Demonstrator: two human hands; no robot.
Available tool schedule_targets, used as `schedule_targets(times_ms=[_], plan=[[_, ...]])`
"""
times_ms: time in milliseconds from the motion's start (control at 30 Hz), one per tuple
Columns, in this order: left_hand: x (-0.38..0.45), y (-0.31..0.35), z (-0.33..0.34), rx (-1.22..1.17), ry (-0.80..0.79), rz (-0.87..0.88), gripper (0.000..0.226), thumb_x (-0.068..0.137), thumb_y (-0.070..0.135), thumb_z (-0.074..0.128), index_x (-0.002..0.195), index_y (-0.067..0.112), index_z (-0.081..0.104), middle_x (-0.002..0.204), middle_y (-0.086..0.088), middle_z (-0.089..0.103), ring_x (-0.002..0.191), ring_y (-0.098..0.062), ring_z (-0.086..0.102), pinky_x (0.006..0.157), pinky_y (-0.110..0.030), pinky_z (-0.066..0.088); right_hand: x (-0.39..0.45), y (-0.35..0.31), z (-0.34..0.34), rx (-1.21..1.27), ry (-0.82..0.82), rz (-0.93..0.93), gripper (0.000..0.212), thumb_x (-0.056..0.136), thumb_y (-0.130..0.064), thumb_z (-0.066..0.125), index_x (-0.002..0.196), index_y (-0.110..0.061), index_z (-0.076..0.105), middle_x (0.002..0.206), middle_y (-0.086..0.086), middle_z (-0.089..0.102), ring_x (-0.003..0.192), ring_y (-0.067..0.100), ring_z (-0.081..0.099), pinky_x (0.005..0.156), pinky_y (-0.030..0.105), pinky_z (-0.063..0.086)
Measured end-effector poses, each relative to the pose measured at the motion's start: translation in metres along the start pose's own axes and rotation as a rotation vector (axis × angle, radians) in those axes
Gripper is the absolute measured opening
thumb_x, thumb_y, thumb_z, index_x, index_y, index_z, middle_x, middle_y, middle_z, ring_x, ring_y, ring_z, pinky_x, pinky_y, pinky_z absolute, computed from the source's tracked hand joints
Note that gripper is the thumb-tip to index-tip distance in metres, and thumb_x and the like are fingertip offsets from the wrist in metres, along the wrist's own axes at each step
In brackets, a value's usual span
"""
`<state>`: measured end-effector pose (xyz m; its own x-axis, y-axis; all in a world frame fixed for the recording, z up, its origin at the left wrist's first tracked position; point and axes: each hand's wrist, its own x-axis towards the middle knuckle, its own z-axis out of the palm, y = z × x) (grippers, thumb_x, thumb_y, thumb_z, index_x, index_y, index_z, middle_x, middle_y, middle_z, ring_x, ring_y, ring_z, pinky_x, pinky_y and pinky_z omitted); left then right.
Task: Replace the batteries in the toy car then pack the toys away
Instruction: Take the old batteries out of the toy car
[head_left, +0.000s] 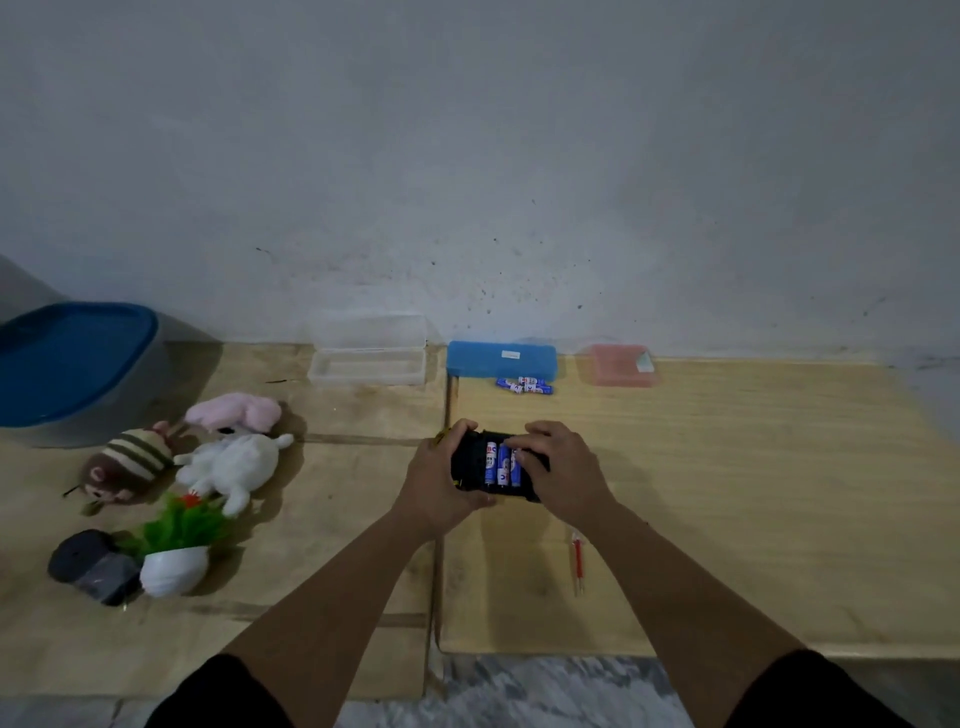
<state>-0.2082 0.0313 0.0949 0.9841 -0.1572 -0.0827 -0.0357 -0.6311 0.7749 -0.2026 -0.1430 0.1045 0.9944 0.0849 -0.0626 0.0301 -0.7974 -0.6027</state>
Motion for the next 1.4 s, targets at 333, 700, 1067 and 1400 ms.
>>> schedule_targets(times_ms=[333, 700, 1067, 1400], plan=[[0.007, -0.018, -0.024, 0.023, -0.037, 0.073, 0.081, 0.061, 0.023, 0.085, 0.130, 0.023, 0.042, 0.099, 0.012, 0.049, 0.107, -0.021, 0.045, 0.078, -0.022, 0.034, 0.009, -0.054, 0.022, -0.130, 0.023, 0.052, 0.026, 0.097, -0.018, 0.038, 0.113, -0.020, 0.058, 0.134, -0.002, 0.042, 0.122, 0.017, 0.036, 0.094, 0.040, 0.032], [0.012, -0.046, -0.042, -0.006, -0.106, 0.091, 0.085, 0.057, 0.032, 0.085, 0.130, 0.023, 0.043, 0.112, 0.003, 0.060, 0.107, -0.021, 0.048, 0.080, -0.025, 0.041, 0.012, -0.078, 0.035, -0.034, 0.048, 0.032, 0.009, 0.089, -0.027, 0.056, 0.083, -0.021, 0.054, 0.130, -0.003, 0.052, 0.130, 0.017, 0.029, 0.098, 0.034, 0.025], [0.021, -0.048, -0.052, -0.023, -0.076, 0.054, 0.088, 0.054, 0.031, 0.084, 0.131, 0.024, 0.041, 0.111, 0.000, 0.059, 0.106, -0.026, 0.053, 0.087, -0.039, 0.052, 0.017, -0.090, 0.018, 0.306, 0.191, 0.088, 0.018, 0.091, -0.010, 0.054, 0.108, -0.011, 0.050, 0.089, -0.003, 0.055, 0.080, 0.012, 0.061, 0.059, 0.012, 0.040], [0.023, -0.050, -0.051, -0.070, -0.077, 0.042, 0.087, 0.056, 0.025, 0.086, 0.130, 0.029, 0.040, 0.114, -0.005, 0.052, 0.111, -0.026, 0.050, 0.091, -0.033, 0.050, 0.013, -0.078, 0.008, 0.172, 0.029, 0.096, 0.030, 0.088, -0.017, 0.057, 0.118, -0.020, 0.061, 0.083, -0.001, 0.064, 0.083, 0.014, 0.060, 0.061, 0.014, 0.044]])
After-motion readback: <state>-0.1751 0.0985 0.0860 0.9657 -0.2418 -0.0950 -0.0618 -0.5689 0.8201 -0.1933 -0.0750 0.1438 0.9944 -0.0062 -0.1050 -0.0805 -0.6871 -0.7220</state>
